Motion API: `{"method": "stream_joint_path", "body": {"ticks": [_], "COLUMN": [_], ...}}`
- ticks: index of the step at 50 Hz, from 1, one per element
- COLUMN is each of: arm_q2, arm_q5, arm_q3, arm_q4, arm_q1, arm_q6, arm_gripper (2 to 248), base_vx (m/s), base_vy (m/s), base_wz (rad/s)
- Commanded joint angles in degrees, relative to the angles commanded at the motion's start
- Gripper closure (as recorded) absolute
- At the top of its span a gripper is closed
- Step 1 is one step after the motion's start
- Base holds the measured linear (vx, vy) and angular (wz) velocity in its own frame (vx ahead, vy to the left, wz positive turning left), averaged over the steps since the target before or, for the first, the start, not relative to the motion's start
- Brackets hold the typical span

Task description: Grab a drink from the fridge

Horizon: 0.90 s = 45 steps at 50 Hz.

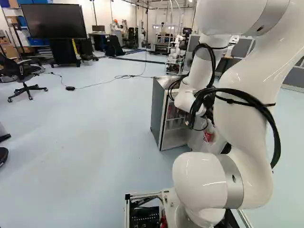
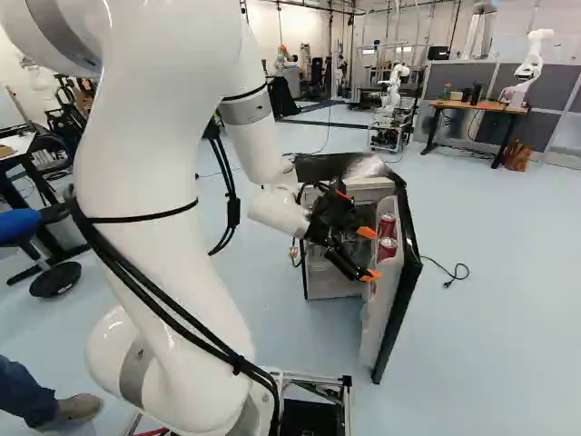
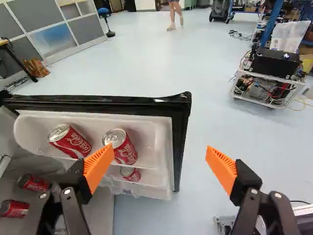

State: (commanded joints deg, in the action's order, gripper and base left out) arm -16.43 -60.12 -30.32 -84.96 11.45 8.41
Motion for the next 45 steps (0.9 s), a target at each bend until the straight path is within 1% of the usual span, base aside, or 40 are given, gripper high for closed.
{"method": "stream_joint_path", "body": {"ticks": [45], "arm_q2": [-3.5], "arm_q5": [0.0], "arm_q3": [-5.0], "arm_q4": [0.0], "arm_q1": [5.4], "arm_q6": [0.0], "arm_gripper": [3], "base_vx": [0.000], "base_vy": [0.000], "base_wz": [0.000]}}
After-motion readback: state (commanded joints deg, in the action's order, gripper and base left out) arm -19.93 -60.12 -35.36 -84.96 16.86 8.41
